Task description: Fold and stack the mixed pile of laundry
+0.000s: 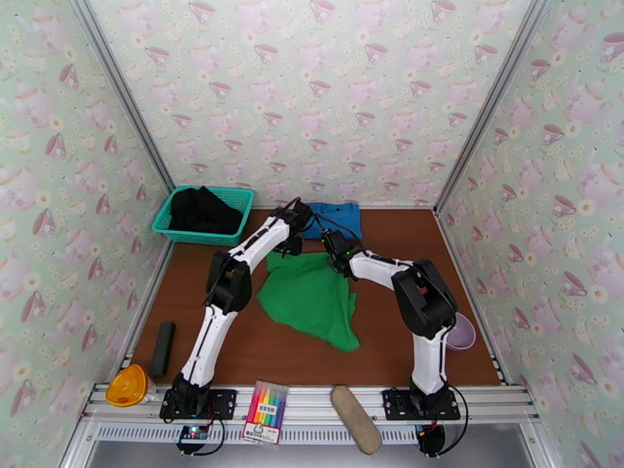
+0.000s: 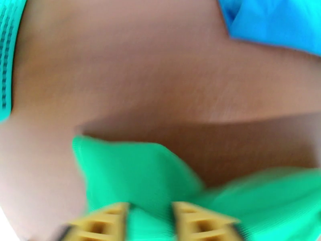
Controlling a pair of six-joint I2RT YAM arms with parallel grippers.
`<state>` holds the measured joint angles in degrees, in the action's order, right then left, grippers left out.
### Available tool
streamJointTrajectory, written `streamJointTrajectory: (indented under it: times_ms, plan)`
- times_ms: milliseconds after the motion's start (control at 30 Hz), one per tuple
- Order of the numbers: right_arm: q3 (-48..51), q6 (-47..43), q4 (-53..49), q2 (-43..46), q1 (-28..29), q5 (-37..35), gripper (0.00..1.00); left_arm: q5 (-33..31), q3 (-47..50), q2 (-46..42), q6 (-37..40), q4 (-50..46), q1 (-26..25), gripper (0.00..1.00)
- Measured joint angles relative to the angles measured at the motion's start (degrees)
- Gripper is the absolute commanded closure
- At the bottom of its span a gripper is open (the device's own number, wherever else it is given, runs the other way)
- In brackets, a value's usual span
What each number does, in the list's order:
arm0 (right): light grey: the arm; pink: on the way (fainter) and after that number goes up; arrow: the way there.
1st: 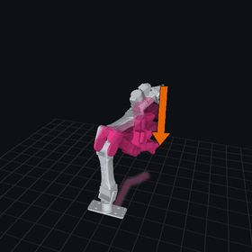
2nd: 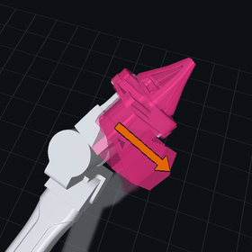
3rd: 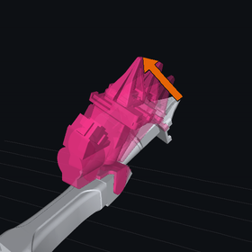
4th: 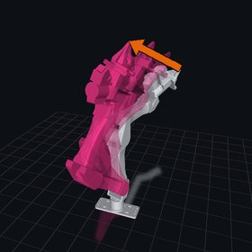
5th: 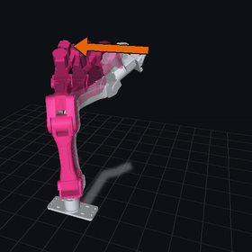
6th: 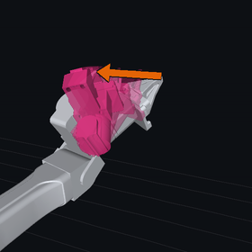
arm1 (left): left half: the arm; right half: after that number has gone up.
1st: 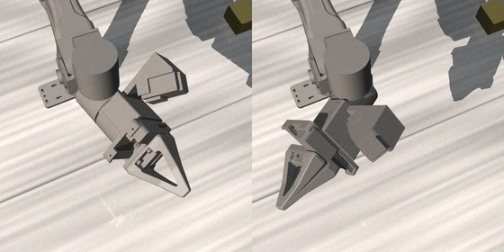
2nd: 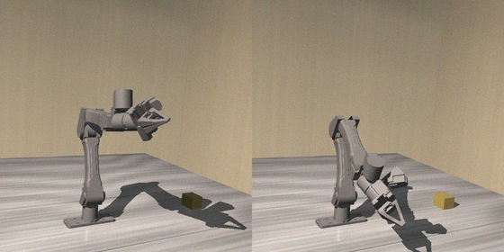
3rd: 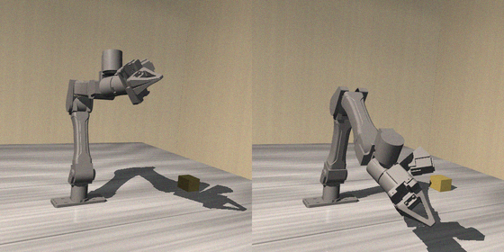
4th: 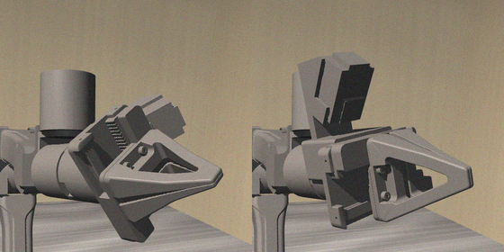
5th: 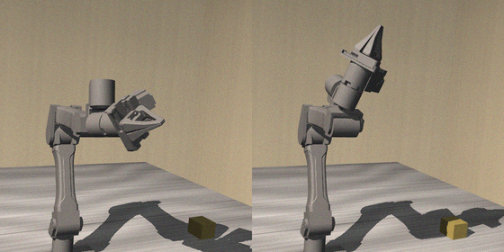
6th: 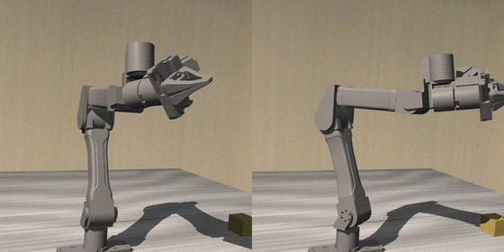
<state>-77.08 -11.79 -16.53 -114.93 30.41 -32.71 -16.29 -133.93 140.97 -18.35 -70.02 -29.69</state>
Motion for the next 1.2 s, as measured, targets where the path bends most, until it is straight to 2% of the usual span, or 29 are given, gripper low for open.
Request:
streamJointTrajectory:
  times_ms: [67, 100, 233, 300, 400, 500, 567, 667, 767, 867, 967, 1100, 1200]
  plan:
    - [-0.92, 0.09, -0.13, -0.5, -1.44, -1.38, 1.0, -0.24, -0.33, -0.26, 0.42, -0.68, 0.0, 0.0]
    - [-1.36, 0.2, -0.48, -0.63, -2.14, -1.68, 0.94, -0.52, -0.04, -0.76, 0.42, -0.92, 0.04, 0.0]
    - [-2.29, 1.27, -2.1, -0.42, -3.96, -2.01, 0.6, -1.62, 9.75, -8.26, 0.35, -0.22, 0.5, 0.0]
    - [-1.97, 1.9, -3.48, 0.72, -4.26, -0.96, 0.45, -1.9, 18.82, -16.48, -0.15, 0.63, 1.29, 0.0]
    - [1.29, 3.74, -5.31, 6.91, -4.13, 3.06, 0.28, -1.07, 32.06, -30.91, -1.55, 3.93, 3.43, 0.06]
    - [4.87, 5.25, -7.1, 16.26, -3.74, 7.41, 0.24, 2.19, 43.43, -44.85, -3.28, 7.32, 6.4, 0.14]
    - [7.06, 6.27, -7.91, 22.45, -3.15, 10.03, 0.24, 4.63, 49.68, -50.53, -4.37, 9.88, 8.11, 0.18]
    - [11.23, 7.61, -8.55, 30.12, -0.5, 12.92, 0.27, 9.84, 57.88, -51.6, -6.23, 15.06, 8.35, 0.23]
    - [15.61, 7.78, -9.42, 33.99, 5.53, 15.15, 0.29, 15.54, 64.74, -47.67, -8.41, 21.9, 8.22, 0.25]
    - [17.59, 7.69, -10.25, 33.07, 12.28, 17.05, 0.29, 18.36, 69.16, -44.87, -11.1, 27.65, 7.85, 0.26]
    - [16.9, 7.69, -10.51, 29.18, 17.92, 18.16, 0.28, 18.51, 71.87, -46.23, -13.42, 31.95, 7.76, 0.27]
    - [11.54, 8.76, -11.04, 20.06, 23.08, 18.86, 0.29, 16.37, 74.88, -54.21, -15.5, 33.94, 9.42, 0.27]
    - [5.03, 10.47, -11.41, 12.09, 25.51, 19.08, 0.33, 14.97, 75.87, -61.99, -16.04, 33.88, 13.75, 0.26]
